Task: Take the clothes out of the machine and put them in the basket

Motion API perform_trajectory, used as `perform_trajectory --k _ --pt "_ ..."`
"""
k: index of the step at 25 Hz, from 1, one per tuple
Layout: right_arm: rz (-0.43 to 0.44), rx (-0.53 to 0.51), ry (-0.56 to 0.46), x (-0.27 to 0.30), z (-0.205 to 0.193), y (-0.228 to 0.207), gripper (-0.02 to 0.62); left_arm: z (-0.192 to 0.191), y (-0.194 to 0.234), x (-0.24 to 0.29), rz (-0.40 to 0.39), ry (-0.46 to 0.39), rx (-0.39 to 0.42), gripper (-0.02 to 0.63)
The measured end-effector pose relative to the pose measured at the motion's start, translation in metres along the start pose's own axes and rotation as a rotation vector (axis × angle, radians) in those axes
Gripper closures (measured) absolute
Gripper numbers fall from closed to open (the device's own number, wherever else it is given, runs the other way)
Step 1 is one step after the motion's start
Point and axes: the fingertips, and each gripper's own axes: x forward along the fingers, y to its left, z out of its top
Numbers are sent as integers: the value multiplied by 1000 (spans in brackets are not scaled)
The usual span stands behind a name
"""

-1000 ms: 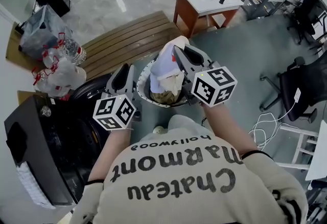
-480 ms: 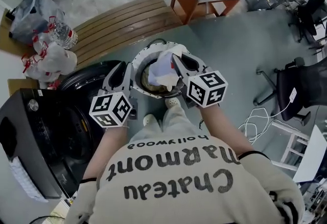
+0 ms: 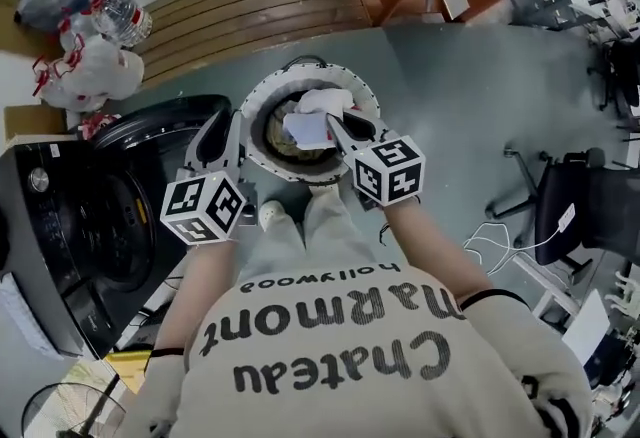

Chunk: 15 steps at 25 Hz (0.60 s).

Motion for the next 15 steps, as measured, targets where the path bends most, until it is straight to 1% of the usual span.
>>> perform_trajectory --k 6,10,12,15 --pt "90 -34 144 20 -37 -23 548 -17 0 4 109 23 -36 516" --pt "146 -67 223 27 -59 -33 548 -25 -3 7 168 22 -51 508" --pt "171 -77 254 31 -72 -35 548 -34 -3 4 193 17 -70 507" --pt "186 -66 294 37 -90 -38 548 -50 -3 2 210 30 -94 505"
